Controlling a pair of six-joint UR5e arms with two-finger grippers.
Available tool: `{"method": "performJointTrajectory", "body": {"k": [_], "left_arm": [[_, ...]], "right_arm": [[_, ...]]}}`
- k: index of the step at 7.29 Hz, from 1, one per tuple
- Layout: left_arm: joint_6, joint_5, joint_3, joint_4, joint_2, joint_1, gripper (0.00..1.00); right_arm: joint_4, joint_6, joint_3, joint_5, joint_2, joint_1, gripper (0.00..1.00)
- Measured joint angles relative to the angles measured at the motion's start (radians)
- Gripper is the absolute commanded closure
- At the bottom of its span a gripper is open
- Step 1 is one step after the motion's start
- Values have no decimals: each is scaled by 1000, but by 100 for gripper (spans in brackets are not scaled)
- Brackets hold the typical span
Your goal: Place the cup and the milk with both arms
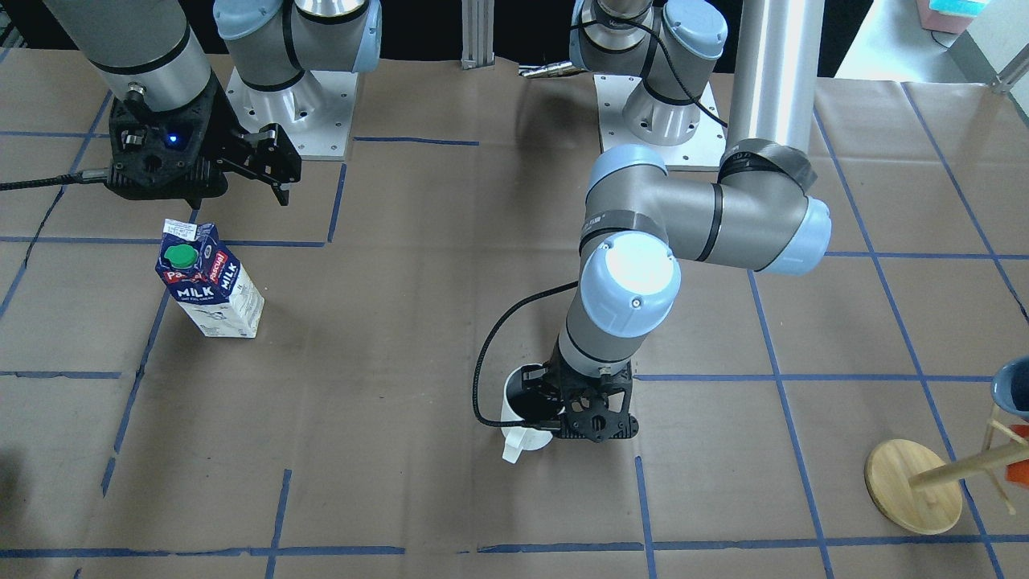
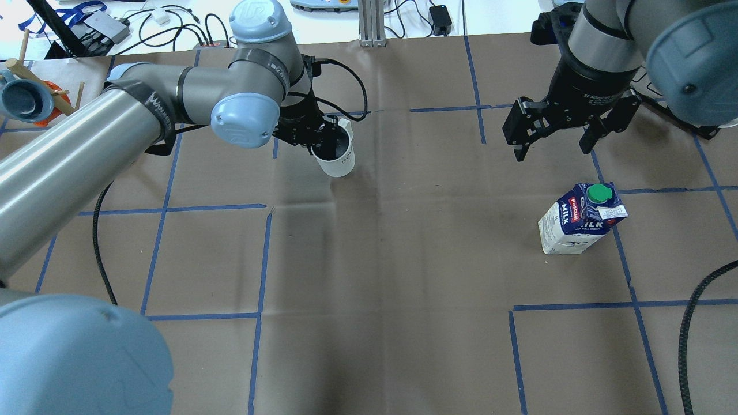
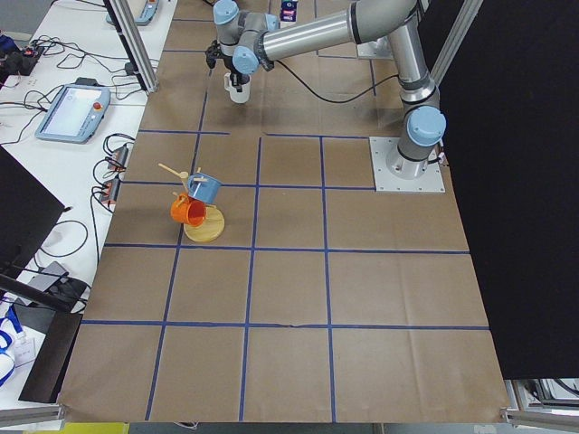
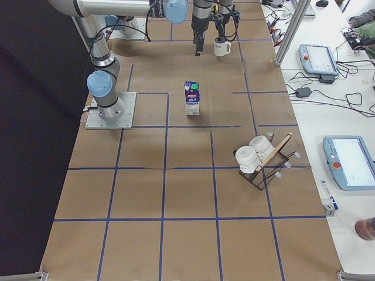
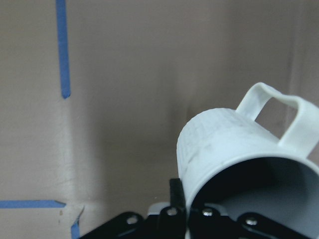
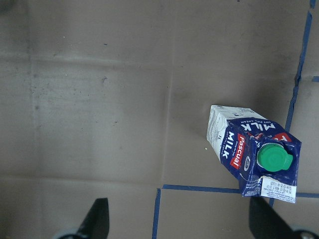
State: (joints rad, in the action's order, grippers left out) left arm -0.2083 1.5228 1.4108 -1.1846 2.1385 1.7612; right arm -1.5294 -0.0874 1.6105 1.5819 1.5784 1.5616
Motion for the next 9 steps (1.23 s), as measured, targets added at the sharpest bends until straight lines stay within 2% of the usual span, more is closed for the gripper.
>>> {"method": "performJointTrajectory", "body": {"k": [4,5,6,7,8,9], "left_arm": [[-87,-22,-69,-30,67,7,99],[-101,-28,-71,-34,73,6,93],[-113,-29,-71,-37,77,6,79],[-122,-28,-71,-40,79,6,38],[-126,-26,-71,-47,80,6,12],[-127,-21,-71,-60,79,6,3]], "right_arm": [[0,0,0,1,0,-1,0],[0,-1,0,1,0,-2,0],[0,-2,0,1,0,-3,0],[0,-2,0,1,-1,-4,0],[0,-3,0,2,-1,-5,0],[0,-3,0,3,-1,-5,0]]}}
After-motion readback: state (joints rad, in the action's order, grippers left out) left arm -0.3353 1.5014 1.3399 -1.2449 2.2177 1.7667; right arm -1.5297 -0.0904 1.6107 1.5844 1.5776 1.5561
